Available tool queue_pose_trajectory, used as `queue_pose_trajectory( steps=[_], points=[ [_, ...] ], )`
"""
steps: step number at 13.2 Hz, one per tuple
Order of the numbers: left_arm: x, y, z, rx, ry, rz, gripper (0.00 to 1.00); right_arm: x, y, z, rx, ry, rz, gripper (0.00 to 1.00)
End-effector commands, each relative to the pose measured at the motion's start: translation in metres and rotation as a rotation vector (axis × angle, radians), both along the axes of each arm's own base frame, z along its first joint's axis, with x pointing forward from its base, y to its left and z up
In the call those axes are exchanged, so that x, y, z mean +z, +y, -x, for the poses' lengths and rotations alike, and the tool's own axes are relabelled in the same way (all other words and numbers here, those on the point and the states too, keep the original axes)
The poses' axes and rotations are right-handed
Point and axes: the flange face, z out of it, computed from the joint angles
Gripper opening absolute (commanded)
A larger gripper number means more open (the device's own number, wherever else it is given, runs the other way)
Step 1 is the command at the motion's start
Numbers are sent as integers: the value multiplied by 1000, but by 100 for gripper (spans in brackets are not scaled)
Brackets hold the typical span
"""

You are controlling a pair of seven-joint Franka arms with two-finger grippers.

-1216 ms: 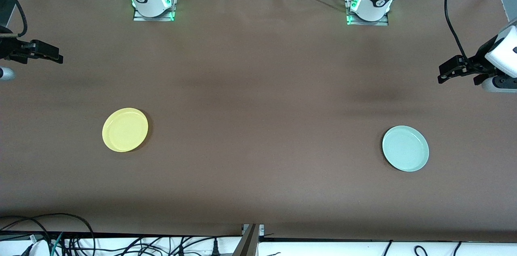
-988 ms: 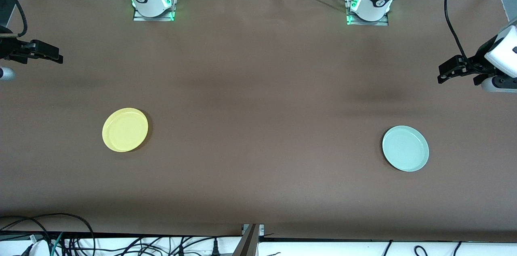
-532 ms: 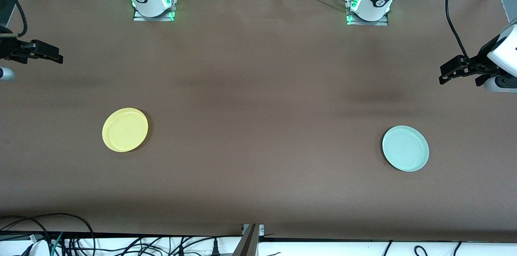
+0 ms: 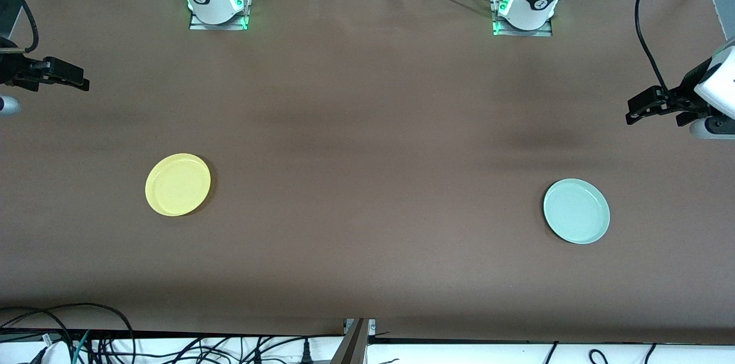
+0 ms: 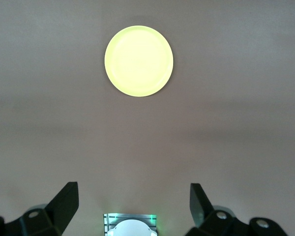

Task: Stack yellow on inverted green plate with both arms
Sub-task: 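Move the left gripper toward the pale green plate's rim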

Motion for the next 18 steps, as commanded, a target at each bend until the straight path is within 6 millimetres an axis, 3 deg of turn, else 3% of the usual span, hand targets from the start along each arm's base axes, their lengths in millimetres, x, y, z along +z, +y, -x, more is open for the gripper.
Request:
queue_pose_trajectory(
  steps=[1, 6, 8, 10, 11, 16, 18],
  points=[
    [3, 2, -6, -5, -5, -6, 100, 3, -2, 0, -4, -7, 0, 100],
    [-6, 16, -11, 13, 7, -3, 100, 2, -2, 0, -3, -6, 0, 100],
    [-39, 23, -27, 30, 57, 8, 100, 3, -2, 0, -4, -7, 0, 100],
    [-47, 28, -39, 35, 60, 8, 100, 2, -2, 0, -3, -6, 0, 100],
    [-59, 30, -43, 37, 78, 11, 100, 2, -2, 0, -3, -6, 0, 100],
    [-171, 53, -82, 49, 136, 21, 100, 1, -1, -1, 5, -4, 5, 100],
    [-195, 73, -90, 57, 110, -4, 100, 0, -1, -1, 3, -1, 7, 100]
  ],
)
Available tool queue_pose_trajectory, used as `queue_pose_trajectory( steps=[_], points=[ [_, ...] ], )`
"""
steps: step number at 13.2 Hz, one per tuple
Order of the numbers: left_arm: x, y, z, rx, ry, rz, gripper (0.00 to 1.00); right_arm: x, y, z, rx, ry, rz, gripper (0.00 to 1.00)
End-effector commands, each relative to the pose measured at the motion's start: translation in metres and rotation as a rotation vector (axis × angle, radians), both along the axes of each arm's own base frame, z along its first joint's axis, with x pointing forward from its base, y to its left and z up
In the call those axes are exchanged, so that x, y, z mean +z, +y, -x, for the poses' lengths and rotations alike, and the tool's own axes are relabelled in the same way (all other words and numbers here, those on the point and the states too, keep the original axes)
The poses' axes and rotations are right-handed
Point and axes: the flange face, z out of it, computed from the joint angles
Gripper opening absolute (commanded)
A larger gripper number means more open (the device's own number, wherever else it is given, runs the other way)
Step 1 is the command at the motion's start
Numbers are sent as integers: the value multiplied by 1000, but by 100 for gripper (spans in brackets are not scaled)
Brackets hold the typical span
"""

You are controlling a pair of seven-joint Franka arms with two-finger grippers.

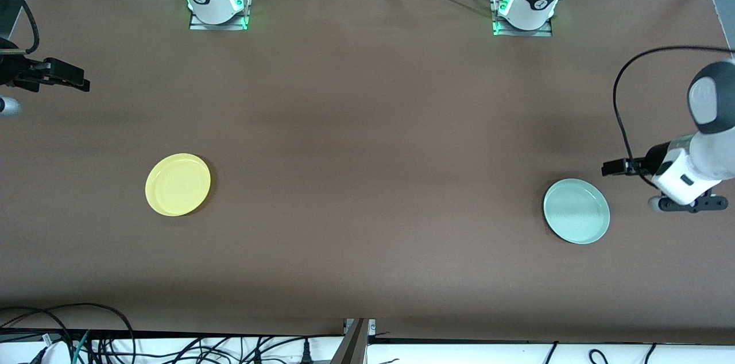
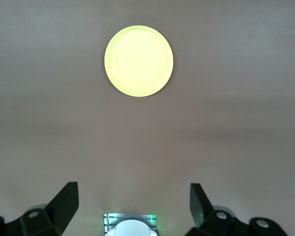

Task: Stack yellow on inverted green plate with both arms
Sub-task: 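Lower the left gripper and pinch the green plate's rim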

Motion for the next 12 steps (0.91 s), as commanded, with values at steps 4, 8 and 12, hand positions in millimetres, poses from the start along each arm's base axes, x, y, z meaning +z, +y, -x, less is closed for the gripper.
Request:
queue_pose_trajectory(
  steps=[4, 8, 12],
  points=[
    [-43, 21, -16, -21, -2, -8, 100, -4, 0, -2, 3, 6, -4, 100],
    [-71, 19, -12, -29, -41, -7, 100, -7, 6, -3, 3, 12, -7, 100],
    [-99, 19, -8, -55, -95, -34, 100, -16, 3, -8, 8, 26, -2, 100]
  ],
)
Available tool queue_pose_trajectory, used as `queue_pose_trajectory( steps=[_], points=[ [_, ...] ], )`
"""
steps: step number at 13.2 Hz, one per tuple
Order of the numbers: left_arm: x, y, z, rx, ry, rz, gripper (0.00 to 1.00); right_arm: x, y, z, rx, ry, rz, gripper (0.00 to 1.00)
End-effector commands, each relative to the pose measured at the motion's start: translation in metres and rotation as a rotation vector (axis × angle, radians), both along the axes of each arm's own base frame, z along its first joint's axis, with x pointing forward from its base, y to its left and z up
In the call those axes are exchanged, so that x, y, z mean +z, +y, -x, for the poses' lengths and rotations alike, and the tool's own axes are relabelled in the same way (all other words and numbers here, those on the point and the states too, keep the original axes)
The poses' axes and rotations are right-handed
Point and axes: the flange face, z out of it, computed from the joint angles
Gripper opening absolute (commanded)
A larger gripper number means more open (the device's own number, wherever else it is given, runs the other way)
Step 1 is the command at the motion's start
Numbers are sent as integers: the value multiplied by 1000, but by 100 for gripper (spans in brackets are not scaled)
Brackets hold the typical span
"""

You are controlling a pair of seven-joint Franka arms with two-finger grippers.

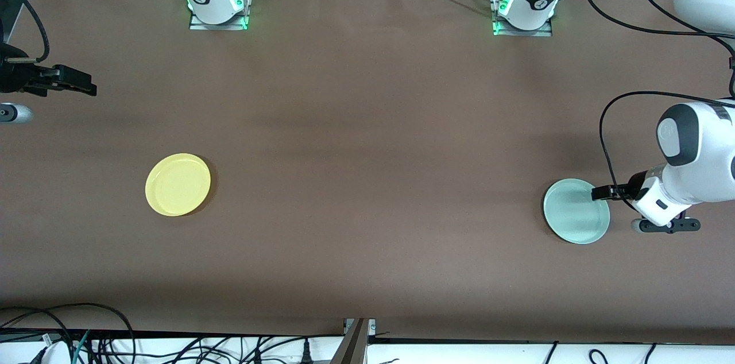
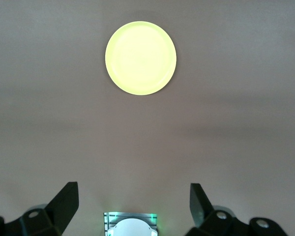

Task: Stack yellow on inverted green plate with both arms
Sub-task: 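Lower the left gripper and pinch the green plate's rim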

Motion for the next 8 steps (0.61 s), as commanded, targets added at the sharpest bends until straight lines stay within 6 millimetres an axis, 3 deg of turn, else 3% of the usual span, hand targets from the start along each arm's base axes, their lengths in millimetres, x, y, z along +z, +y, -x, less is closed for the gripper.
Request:
queue_pose_trajectory(
  steps=[1, 6, 8],
  points=[
    [-20, 0, 11, -64, -31, -59, 100, -2, 0, -1, 4, 3, 4, 100],
    [-68, 15, 19, -52, -3, -54, 100, -14, -3, -6, -2, 23, -1, 100],
    [-78, 25, 18, -39, -20, -53, 100, -25, -7, -10, -8, 41, 1, 100]
  ],
)
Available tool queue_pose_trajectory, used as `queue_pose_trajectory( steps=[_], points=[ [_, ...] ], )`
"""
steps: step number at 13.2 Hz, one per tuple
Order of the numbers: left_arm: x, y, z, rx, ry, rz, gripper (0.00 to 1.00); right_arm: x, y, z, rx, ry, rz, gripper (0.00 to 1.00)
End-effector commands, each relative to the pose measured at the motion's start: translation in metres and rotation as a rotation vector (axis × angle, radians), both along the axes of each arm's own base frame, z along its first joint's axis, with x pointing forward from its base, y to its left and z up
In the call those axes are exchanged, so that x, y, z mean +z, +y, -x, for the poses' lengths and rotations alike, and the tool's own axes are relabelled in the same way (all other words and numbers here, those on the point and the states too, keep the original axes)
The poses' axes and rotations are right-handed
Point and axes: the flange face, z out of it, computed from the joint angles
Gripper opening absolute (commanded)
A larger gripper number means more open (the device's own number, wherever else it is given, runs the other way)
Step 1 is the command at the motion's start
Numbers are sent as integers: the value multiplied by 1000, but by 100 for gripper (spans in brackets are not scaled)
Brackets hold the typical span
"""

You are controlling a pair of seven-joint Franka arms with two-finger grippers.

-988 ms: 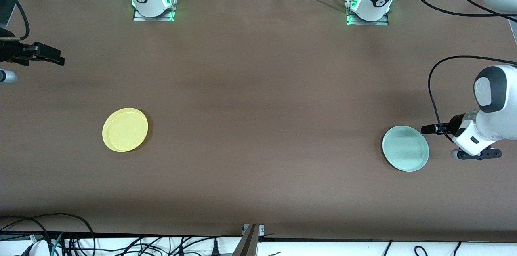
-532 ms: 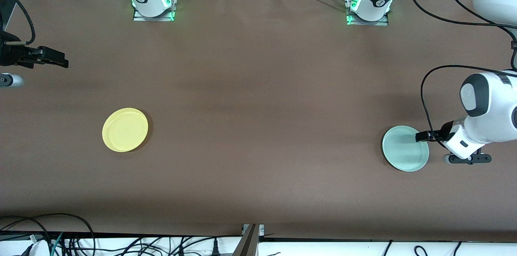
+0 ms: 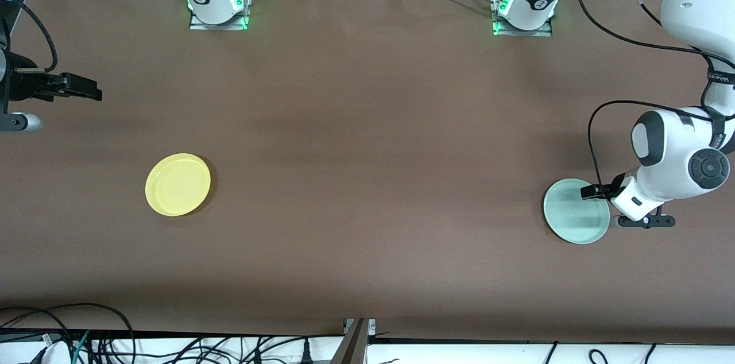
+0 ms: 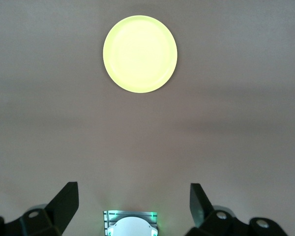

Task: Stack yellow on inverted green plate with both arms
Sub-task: 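Lower the left gripper and pinch the green plate's rim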

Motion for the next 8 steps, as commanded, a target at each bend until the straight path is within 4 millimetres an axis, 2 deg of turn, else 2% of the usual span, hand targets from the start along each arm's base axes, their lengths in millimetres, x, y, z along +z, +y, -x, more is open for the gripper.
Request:
queue_pose_trajectory(
  steps=[1, 6, 8],
  points=[
    [-11, 11, -2, -14, -19, -9, 100, -7, -9, -3, -9, 11, 8, 100],
    [-49, 36, 3, 20, -23, 1, 100, -9, -12, -2, -14, 16, 16, 100],
    [-51, 36, 2, 20, -23, 1, 100, -13, -19, -4, -24, 22, 12, 100]
  ],
)
